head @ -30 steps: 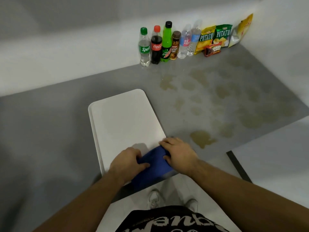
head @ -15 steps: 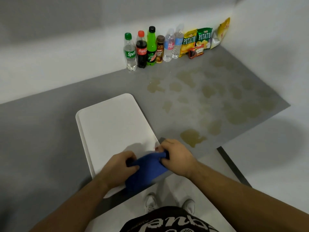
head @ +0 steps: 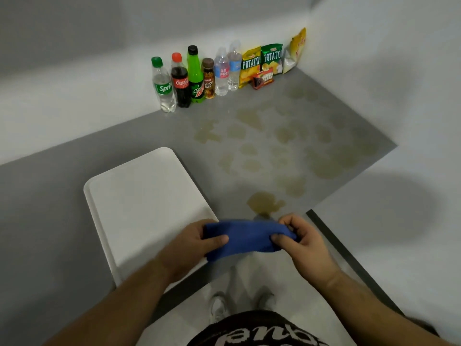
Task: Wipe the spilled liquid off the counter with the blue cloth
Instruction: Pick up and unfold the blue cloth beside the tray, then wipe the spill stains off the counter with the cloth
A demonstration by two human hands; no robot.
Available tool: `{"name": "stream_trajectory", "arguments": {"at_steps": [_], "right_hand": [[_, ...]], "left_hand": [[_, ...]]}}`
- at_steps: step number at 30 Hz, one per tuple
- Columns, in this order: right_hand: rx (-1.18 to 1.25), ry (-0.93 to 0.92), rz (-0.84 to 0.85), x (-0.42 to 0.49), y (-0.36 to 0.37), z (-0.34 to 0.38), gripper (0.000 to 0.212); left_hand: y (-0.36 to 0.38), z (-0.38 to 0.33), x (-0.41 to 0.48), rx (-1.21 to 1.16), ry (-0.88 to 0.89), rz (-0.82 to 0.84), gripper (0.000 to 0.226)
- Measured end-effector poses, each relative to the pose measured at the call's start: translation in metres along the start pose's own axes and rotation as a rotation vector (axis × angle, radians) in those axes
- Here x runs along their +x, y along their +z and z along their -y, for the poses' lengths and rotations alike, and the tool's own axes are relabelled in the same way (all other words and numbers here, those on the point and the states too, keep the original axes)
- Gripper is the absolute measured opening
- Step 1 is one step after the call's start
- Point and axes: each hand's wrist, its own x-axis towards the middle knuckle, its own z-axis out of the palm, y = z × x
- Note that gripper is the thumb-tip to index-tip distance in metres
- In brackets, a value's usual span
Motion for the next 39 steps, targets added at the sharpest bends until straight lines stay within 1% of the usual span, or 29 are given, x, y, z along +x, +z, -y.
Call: {"name": "stream_trajectory", "arguments": {"at_steps": [3, 5, 6, 8, 9, 11, 13, 15, 17, 19, 21, 22, 24, 25, 28, 29, 30, 32, 33, 35, 37, 39], "right_hand": [[0.050, 0.042, -0.057, -0.007, -0.017, -0.002, 0.005], [0.010, 0.081, -0.088, -0.007, -0.028, -0.005, 0.005], [-0.040, 0.102, -0.096, -0.004, -0.033, -0.009, 0.007], [-0.163, 0.153, -0.107, 0.005, -0.042, -0.021, 0.009], [-0.210, 0.180, -0.114, 0.010, -0.046, -0.027, 0.009], [-0.234, 0.227, -0.109, 0.022, -0.050, -0.034, 0.009], [-0.219, 0.245, -0.073, 0.031, -0.053, -0.038, 0.014], [-0.281, 0.230, -0.061, 0.040, -0.056, -0.044, 0.019], [-0.383, 0.190, -0.068, 0.050, -0.060, -0.052, 0.021], [-0.483, 0.155, -0.065, 0.060, -0.063, -0.061, 0.018], [-0.609, 0.122, -0.057, 0.065, -0.064, -0.067, 0.019], [-0.688, 0.080, -0.082, 0.065, -0.063, -0.070, 0.021], [-0.849, -0.060, -0.144, 0.062, -0.060, -0.073, 0.020], [-0.887, -0.138, -0.151, 0.060, -0.056, -0.074, 0.018], [-0.834, -0.378, -0.057, 0.053, -0.029, -0.073, 0.015], [-0.820, -0.427, -0.010, 0.050, -0.016, -0.075, 0.015], [-0.824, -0.433, 0.030, 0.047, -0.002, -0.080, 0.019], [-0.885, -0.336, 0.069, 0.037, 0.021, -0.089, 0.036], [-0.928, -0.273, 0.061, 0.034, 0.031, -0.093, 0.045], [-1.000, -0.213, 0.044, 0.030, 0.046, -0.098, 0.057], [-1.062, -0.190, 0.058, 0.032, 0.056, -0.099, 0.064], [-1.106, -0.164, 0.079, 0.038, 0.062, -0.098, 0.066]], "left_hand": [[0.020, 0.002, 0.005, 0.022, 0.038, 0.017, 0.026], [0.032, 0.003, 0.008, 0.073, 0.064, 0.003, 0.031], [0.038, 0.005, 0.011, 0.092, 0.065, -0.030, 0.028], [0.050, 0.009, 0.021, 0.157, 0.067, -0.130, 0.011], [0.054, 0.010, 0.028, 0.254, 0.083, -0.196, 0.005], [0.061, 0.009, 0.041, 0.527, 0.121, -0.303, 0.002], [0.067, 0.004, 0.050, 0.698, 0.140, -0.335, 0.008], [0.069, -0.002, 0.057, 0.776, 0.128, -0.335, 0.012], [0.070, -0.004, 0.065, 0.868, 0.117, -0.340, 0.014], [0.069, -0.002, 0.074, 0.975, 0.120, -0.365, 0.013], [0.067, 0.000, 0.083, 1.048, 0.143, -0.385, 0.014], [0.065, 0.003, 0.086, 1.075, 0.159, -0.382, 0.015], [0.060, 0.007, 0.092, 1.157, 0.205, -0.363, 0.016], [0.056, 0.010, 0.094, 1.197, 0.241, -0.354, 0.017], [0.042, 0.021, 0.100, 1.236, 0.373, -0.373, 0.024], [0.037, 0.025, 0.103, 1.230, 0.423, -0.395, 0.026], [0.031, 0.028, 0.106, 1.218, 0.470, -0.408, 0.028], [0.022, 0.030, 0.109, 1.199, 0.546, -0.437, 0.030], [0.016, 0.030, 0.111, 1.196, 0.568, -0.441, 0.030], [0.005, 0.034, 0.113, 1.194, 0.589, -0.448, 0.033], [-0.002, 0.041, 0.114, 1.215, 0.603, -0.442, 0.035], [-0.004, 0.049, 0.116, 1.238, 0.629, -0.434, 0.036]]}}
